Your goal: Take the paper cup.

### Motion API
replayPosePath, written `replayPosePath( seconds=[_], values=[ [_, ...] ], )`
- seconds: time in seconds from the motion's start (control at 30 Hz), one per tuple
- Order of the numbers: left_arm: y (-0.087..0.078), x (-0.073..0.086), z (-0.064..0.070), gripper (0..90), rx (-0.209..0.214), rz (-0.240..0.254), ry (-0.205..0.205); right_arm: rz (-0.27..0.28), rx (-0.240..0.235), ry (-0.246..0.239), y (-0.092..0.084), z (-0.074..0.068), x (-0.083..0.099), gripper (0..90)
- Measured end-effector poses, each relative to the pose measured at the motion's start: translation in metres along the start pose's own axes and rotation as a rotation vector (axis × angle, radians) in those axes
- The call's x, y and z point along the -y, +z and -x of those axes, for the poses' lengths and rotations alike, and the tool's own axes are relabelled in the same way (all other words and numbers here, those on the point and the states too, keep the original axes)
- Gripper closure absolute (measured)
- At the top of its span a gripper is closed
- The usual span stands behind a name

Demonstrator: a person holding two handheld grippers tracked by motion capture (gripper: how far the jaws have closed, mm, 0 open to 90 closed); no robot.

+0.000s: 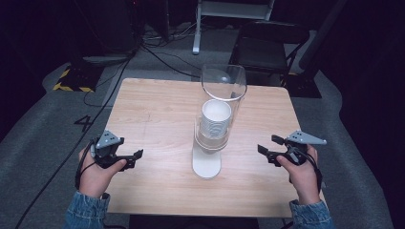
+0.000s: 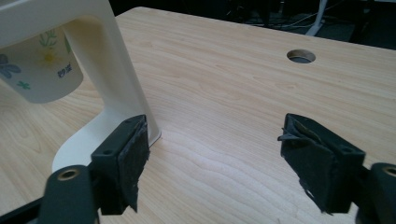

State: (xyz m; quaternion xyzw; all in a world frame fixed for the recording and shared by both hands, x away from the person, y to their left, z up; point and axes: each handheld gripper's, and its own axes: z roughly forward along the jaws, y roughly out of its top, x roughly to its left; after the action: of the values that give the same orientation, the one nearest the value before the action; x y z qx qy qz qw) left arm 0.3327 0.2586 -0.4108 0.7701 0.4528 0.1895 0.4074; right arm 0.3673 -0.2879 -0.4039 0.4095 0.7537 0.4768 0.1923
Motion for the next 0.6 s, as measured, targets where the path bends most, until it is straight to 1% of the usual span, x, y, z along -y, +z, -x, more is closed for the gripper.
replayPosePath(
  seconds=[0.03, 0.1, 0.2, 0.3, 0.37, 0.4, 0.47, 0.5, 0.53, 0.6],
  values=[
    [0.001, 0.000, -0.001, 16.7, 0.004, -0.003, 0.007, 0.000, 0.000, 0.000, 0.000, 0.000, 0.000, 22.3],
    [0.003, 0.000, -0.002, 16.0, 0.014, 0.004, -0.005, -0.003, 0.000, -0.007, 0.000, -0.001, 0.001, 21.6],
    [0.006, -0.001, -0.001, 15.8, 0.025, 0.006, -0.006, 0.006, -0.002, -0.012, -0.001, -0.002, 0.001, 20.9],
    [0.008, -0.001, 0.001, 16.0, 0.042, -0.001, 0.006, 0.018, -0.001, -0.023, 0.000, -0.004, 0.000, 20.1],
    [0.010, -0.001, 0.002, 16.2, 0.050, -0.007, 0.004, 0.017, -0.003, -0.029, 0.000, -0.005, -0.001, 20.9],
    [0.010, -0.001, 0.002, 16.4, 0.054, -0.017, 0.009, 0.016, -0.004, -0.027, 0.002, -0.008, -0.002, 22.4],
    [0.010, -0.001, 0.003, 17.2, 0.055, -0.019, 0.009, 0.023, -0.008, -0.019, 0.003, -0.010, -0.003, 22.1],
    [0.010, -0.002, 0.004, 19.3, 0.070, -0.021, 0.017, 0.025, -0.019, -0.024, 0.004, -0.013, -0.004, 21.8],
    [0.010, -0.002, 0.004, 20.9, 0.070, -0.021, 0.017, 0.026, -0.026, -0.020, 0.004, -0.015, -0.006, 21.3],
    [0.011, -0.002, 0.005, 21.1, 0.077, -0.022, 0.017, 0.037, -0.041, -0.024, 0.007, -0.019, -0.008, 21.0]
  ],
)
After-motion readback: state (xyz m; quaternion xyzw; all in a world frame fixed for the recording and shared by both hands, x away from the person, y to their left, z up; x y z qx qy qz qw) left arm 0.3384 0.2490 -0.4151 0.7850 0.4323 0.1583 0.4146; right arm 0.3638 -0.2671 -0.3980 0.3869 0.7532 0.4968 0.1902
